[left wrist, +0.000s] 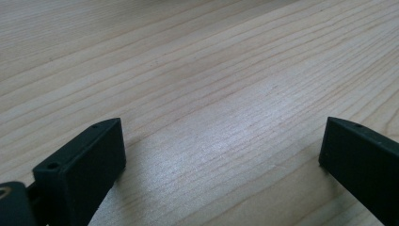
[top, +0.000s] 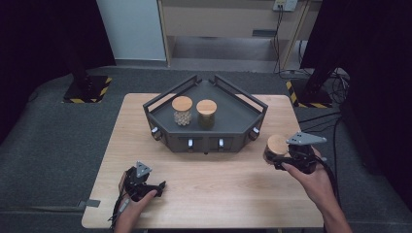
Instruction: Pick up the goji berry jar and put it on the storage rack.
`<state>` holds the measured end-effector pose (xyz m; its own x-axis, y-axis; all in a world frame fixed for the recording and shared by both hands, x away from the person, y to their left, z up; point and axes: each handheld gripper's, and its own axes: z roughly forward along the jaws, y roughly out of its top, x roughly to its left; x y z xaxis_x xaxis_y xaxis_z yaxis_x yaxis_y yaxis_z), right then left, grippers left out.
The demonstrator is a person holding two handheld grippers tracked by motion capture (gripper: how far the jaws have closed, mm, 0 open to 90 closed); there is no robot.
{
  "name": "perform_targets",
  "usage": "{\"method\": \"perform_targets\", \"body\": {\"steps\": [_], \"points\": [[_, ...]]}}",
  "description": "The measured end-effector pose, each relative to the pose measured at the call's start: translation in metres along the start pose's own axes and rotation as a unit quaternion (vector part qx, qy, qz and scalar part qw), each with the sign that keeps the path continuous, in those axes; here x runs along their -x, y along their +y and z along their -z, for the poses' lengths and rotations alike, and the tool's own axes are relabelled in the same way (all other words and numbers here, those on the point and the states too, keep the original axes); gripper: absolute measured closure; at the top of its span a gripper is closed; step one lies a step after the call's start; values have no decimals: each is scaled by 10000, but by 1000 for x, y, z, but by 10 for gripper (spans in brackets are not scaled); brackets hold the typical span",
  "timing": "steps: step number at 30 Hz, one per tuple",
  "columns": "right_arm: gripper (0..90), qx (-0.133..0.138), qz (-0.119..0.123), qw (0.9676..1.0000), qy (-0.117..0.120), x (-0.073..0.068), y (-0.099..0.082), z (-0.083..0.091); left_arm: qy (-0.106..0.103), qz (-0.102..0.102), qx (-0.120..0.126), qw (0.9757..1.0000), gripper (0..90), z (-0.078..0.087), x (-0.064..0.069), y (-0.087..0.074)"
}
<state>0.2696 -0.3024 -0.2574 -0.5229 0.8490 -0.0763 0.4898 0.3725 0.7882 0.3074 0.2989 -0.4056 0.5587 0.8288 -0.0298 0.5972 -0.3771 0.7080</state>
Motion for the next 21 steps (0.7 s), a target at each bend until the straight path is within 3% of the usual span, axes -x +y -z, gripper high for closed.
{"method": "perform_targets", "body": {"steps": [21], "points": [[266,29,173,9998,92,1,40,9,-1,0,0,10000,0,0,0,0]]}}
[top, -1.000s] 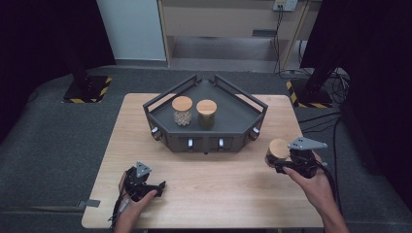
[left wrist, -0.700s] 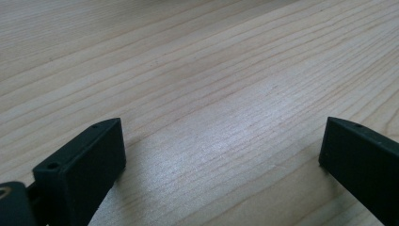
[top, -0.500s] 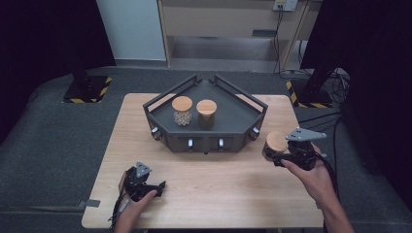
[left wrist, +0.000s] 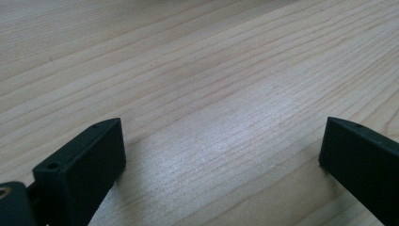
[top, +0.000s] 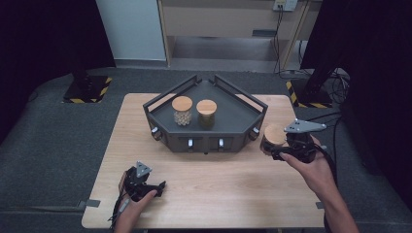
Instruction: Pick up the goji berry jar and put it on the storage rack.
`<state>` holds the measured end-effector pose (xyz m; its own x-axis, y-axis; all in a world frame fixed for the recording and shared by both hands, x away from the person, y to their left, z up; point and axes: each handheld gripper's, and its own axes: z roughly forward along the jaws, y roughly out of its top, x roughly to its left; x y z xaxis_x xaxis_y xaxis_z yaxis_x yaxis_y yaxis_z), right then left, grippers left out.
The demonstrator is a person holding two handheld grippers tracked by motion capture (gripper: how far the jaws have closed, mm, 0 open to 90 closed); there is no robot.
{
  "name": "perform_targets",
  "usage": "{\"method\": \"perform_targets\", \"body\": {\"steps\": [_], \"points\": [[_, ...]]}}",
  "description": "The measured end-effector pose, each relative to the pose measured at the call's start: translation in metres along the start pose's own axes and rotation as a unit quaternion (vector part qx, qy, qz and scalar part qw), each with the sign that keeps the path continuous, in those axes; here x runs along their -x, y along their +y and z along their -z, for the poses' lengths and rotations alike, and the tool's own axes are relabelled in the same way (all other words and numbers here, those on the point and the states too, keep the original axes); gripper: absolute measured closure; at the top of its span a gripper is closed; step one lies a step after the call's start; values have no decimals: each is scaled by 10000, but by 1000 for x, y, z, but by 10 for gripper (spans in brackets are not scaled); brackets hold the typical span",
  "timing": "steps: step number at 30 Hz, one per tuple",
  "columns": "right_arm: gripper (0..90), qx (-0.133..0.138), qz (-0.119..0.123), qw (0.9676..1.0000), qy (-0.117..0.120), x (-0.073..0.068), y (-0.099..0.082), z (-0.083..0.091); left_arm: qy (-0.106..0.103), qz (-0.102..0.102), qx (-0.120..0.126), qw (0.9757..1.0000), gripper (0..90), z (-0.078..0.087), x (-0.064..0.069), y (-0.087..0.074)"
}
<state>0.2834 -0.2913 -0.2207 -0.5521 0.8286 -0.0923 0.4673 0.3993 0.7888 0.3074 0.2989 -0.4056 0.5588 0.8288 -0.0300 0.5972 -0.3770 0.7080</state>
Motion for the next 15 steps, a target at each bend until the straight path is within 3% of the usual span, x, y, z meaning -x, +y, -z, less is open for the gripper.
{"method": "perform_targets", "body": {"steps": [15], "points": [[266,-4,5,10000,69,6,19,-1,1,-1,-1,10000,0,0,0,0]]}}
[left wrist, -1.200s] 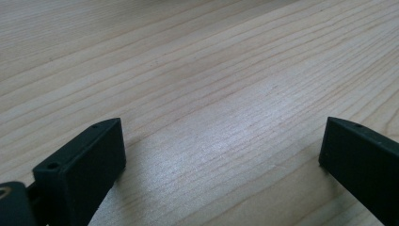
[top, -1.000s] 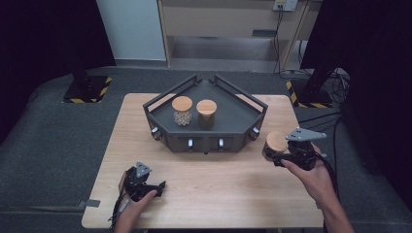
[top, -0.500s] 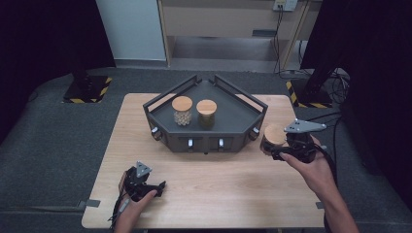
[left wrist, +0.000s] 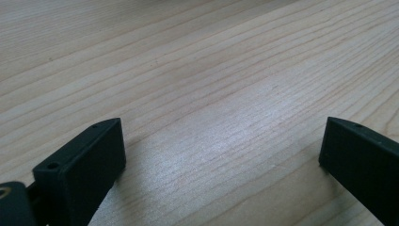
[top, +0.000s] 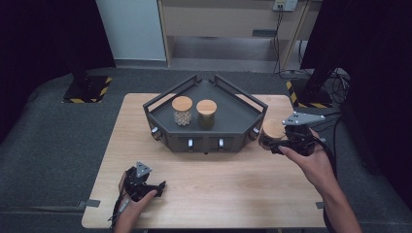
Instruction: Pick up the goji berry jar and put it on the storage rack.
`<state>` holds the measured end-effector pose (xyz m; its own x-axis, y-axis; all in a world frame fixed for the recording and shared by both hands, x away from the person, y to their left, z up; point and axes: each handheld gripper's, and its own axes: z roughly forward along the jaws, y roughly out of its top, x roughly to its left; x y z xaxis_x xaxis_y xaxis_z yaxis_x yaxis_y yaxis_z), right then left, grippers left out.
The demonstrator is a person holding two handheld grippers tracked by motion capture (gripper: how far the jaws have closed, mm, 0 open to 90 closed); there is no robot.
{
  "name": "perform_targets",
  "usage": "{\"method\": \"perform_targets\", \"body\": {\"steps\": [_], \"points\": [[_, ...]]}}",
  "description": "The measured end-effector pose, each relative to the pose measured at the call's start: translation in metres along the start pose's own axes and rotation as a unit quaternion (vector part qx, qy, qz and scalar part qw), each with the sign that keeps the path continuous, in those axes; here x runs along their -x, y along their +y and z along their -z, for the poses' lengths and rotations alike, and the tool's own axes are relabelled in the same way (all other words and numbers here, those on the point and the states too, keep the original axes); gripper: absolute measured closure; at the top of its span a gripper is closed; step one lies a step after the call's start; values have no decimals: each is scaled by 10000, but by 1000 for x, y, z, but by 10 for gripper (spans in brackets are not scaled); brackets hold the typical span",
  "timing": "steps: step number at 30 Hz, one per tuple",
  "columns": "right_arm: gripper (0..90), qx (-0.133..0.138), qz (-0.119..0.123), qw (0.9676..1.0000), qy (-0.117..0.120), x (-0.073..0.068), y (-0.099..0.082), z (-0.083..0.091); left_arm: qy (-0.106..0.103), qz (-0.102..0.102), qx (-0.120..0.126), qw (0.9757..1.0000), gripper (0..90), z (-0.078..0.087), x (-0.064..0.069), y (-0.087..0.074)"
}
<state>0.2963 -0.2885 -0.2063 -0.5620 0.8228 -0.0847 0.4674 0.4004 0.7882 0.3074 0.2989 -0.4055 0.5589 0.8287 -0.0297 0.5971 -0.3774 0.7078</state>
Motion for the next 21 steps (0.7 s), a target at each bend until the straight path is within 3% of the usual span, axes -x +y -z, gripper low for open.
{"method": "perform_targets", "body": {"steps": [21], "points": [[266,34,26,10000,46,5,18,-2,-1,0,0,10000,0,0,0,0]]}}
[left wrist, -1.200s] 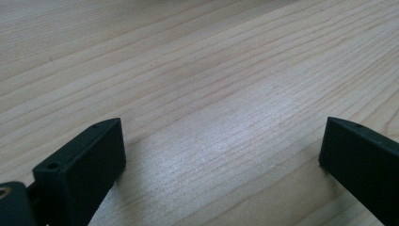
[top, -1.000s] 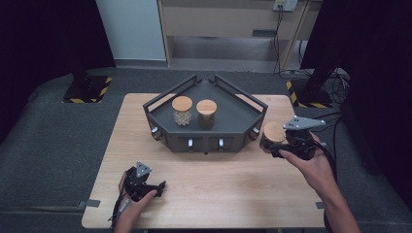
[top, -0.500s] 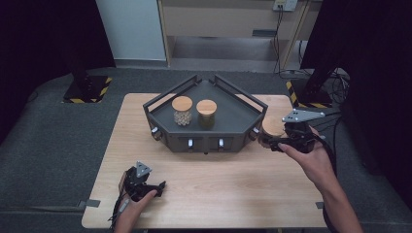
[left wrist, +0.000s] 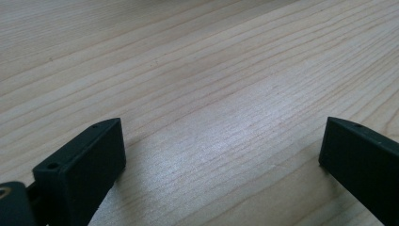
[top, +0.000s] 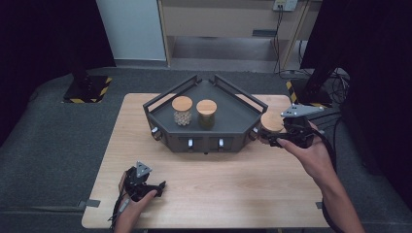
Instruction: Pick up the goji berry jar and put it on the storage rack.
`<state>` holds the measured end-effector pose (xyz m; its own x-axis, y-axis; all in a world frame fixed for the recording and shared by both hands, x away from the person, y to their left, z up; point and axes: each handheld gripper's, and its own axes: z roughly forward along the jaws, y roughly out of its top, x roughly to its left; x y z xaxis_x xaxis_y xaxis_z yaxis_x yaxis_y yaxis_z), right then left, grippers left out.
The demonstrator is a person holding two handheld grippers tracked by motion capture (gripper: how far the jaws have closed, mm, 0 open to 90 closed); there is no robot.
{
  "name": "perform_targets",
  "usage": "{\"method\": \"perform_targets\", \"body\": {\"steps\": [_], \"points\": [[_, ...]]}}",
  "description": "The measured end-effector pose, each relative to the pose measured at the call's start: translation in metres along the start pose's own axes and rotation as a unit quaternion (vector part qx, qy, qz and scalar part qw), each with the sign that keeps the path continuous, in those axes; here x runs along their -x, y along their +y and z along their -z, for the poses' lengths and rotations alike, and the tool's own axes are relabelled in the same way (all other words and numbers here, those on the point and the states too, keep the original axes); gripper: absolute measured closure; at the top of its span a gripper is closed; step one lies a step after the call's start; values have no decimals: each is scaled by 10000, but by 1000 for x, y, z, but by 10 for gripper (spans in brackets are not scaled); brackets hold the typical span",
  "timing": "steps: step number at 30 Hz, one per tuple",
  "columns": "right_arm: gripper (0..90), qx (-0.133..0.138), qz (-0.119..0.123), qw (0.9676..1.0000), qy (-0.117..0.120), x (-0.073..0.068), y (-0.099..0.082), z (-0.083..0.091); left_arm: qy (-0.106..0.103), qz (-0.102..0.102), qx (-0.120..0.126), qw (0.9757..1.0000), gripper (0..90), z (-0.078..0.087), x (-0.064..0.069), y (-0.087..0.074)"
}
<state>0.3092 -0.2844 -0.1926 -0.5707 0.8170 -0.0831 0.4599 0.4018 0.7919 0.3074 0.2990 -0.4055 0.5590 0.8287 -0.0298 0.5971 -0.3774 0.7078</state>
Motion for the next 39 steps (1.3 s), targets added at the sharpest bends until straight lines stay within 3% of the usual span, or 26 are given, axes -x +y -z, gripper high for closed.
{"method": "perform_targets", "body": {"steps": [39], "points": [[266,0,-7,10000,90,7,26,-17,1,2,1,10000,0,0,0,0]]}}
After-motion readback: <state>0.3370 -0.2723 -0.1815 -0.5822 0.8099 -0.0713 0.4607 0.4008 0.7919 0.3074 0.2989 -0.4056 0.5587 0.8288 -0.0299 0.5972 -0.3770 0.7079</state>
